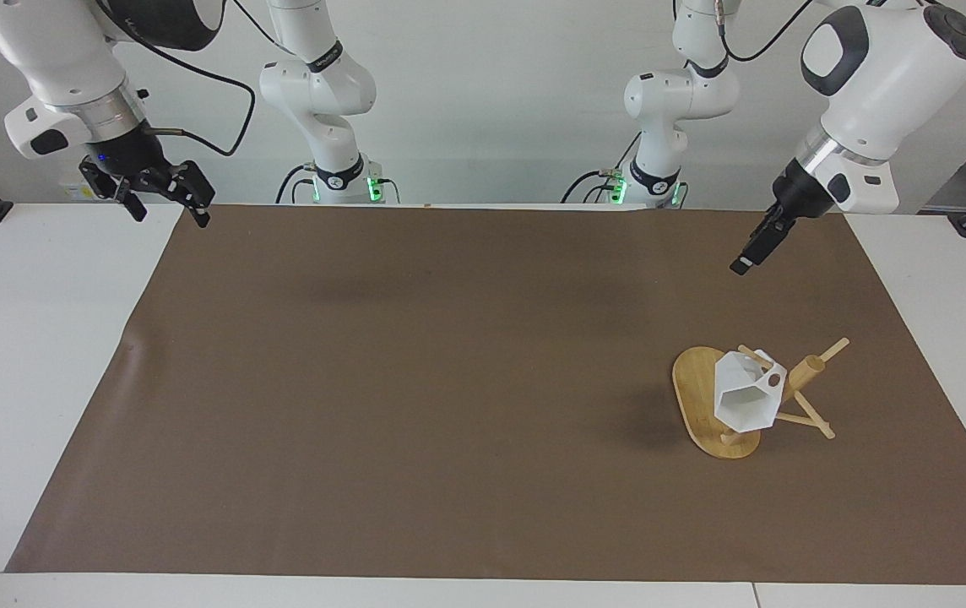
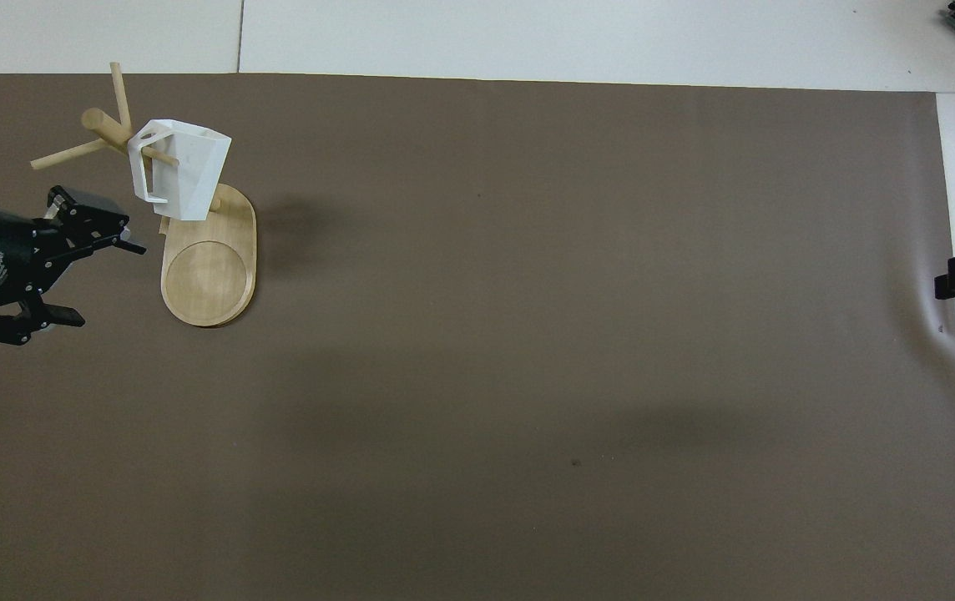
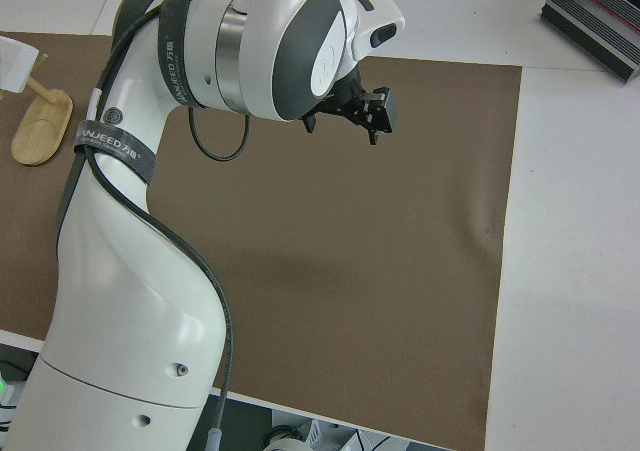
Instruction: Hang cup on rack
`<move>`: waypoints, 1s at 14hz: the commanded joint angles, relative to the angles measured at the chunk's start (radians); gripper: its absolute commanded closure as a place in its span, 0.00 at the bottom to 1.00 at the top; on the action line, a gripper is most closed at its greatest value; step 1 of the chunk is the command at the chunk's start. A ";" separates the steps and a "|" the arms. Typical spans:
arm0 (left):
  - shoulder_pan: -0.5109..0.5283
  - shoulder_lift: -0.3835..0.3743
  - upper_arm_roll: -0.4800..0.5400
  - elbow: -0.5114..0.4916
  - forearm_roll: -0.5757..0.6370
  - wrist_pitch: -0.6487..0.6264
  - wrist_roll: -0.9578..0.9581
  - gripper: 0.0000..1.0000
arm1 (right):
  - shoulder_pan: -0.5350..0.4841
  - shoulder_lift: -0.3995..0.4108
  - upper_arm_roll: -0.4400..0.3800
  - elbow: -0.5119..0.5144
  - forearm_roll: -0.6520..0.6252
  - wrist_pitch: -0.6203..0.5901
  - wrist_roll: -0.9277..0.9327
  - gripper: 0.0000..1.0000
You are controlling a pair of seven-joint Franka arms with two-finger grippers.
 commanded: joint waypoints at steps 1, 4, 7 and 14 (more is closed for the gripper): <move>-0.005 0.029 0.001 0.064 0.061 -0.062 0.236 0.00 | -0.001 -0.013 0.000 -0.002 0.015 -0.016 -0.007 0.00; -0.006 0.029 0.001 0.086 0.110 -0.068 0.403 0.00 | -0.001 -0.014 0.000 -0.002 0.017 -0.016 -0.007 0.00; -0.006 0.033 0.001 0.135 0.122 -0.112 0.527 0.00 | -0.001 -0.013 0.002 -0.002 0.017 -0.016 -0.007 0.00; -0.003 0.066 0.005 0.210 0.148 -0.188 0.679 0.00 | -0.001 -0.013 0.003 -0.002 0.017 -0.016 -0.007 0.00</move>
